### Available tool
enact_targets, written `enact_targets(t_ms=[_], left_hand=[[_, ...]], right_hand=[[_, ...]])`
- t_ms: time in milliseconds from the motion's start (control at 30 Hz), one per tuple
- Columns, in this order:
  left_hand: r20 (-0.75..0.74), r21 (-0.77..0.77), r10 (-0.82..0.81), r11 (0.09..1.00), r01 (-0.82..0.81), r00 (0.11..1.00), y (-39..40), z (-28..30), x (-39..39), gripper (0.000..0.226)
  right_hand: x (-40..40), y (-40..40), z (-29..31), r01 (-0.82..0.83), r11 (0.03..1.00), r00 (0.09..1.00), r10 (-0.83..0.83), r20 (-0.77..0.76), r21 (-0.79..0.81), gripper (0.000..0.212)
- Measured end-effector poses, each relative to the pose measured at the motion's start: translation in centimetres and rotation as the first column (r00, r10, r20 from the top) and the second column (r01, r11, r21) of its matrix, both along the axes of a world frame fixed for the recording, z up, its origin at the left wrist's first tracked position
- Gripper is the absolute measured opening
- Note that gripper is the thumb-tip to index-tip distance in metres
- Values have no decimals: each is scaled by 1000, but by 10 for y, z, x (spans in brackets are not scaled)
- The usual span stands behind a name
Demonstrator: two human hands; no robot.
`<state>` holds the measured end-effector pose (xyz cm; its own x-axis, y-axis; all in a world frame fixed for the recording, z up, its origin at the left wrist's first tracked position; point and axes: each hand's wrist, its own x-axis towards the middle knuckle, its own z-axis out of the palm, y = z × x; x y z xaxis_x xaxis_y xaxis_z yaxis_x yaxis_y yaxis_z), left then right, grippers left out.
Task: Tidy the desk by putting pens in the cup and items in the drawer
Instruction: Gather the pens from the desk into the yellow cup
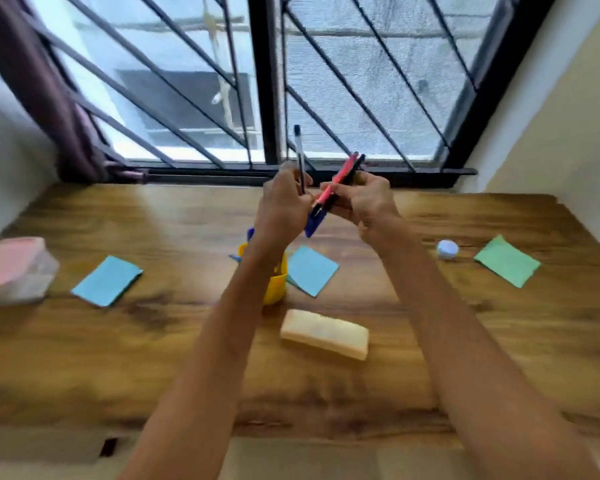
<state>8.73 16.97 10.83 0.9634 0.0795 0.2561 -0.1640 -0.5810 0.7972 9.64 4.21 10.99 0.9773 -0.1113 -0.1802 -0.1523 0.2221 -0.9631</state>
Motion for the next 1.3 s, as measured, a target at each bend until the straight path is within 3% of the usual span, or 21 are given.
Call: enact_targets(t_ms=[167,367,533,633,800,900,1033,1100,1200,1300], left_hand=[[-75,0,74,997,-74,994,53,-16,-13,18],[-233,58,61,997,-49,971,74,-45,-18,10],[-192,44,90,996,-83,977,81,-53,-17,18],[-149,110,115,989,-99,982,83,-51,-16,19],[-204,164,119,983,-86,972,86,-58,-15,15],[-246,144,114,986,-80,963,88,-68,-13,10],[-194,136,159,982,-134,968,91,-80,-11,11],[-170,131,190,977,-168,967,93,-79,-11,32],[-374,46,209,977,-207,903,100,-75,-9,62],[-591,-80,124,974,-210,797,101,-68,-11,46]], right_hand=[[-7,59,-17,-44,980,998,51,30,-196,17],[-11,81,-49,-130,924,991,113,-68,-359,18],[-13,85,-46,-84,893,995,101,14,-442,25],[-13,85,-44,-37,872,993,87,81,-489,12],[-17,93,-51,-22,862,994,74,83,-507,40],[-23,101,-60,29,819,984,78,162,-573,41],[-23,104,-63,104,857,977,7,215,-504,17],[-23,102,-62,160,877,966,-46,253,-453,18],[-19,93,-63,277,887,950,-195,246,-370,30],[-14,80,-69,350,883,935,-349,60,-313,36]])
